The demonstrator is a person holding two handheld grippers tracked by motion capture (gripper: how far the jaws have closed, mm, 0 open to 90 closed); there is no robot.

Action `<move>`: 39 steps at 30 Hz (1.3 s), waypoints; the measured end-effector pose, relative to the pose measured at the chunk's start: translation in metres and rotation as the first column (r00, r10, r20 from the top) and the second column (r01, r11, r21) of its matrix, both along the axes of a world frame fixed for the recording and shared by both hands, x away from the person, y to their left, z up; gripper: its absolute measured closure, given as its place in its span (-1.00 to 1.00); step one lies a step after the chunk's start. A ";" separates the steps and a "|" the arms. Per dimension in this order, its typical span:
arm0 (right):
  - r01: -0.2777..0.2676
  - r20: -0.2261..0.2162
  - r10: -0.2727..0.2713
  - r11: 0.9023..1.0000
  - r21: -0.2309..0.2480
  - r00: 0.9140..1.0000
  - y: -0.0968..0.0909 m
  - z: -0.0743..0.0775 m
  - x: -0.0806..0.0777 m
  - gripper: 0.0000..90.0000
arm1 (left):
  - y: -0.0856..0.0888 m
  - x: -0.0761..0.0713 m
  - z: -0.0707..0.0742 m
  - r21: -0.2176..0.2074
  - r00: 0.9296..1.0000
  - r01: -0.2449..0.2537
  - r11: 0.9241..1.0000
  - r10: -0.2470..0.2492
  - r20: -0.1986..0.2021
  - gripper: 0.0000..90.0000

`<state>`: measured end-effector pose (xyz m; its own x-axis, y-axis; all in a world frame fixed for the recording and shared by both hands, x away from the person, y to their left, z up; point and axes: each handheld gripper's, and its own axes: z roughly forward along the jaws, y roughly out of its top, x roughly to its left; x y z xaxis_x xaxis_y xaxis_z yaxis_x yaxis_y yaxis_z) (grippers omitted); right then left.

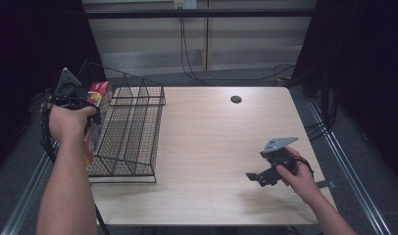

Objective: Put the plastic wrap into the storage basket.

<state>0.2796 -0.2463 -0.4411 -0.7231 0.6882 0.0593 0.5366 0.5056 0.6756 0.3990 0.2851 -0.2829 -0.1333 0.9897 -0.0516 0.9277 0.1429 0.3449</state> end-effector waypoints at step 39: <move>-0.013 -0.010 0.013 1.000 -0.007 1.000 0.001 -0.003 0.000 -0.95 | -0.016 0.003 0.016 -0.049 0.996 0.048 0.998 -0.045 0.077 -0.35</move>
<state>0.2799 -0.2449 -0.4438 -0.7314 0.6792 0.0614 0.5365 0.5175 0.6667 0.4016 0.2692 -0.2669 -0.0810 0.9907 -0.1097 0.9053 0.1192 0.4078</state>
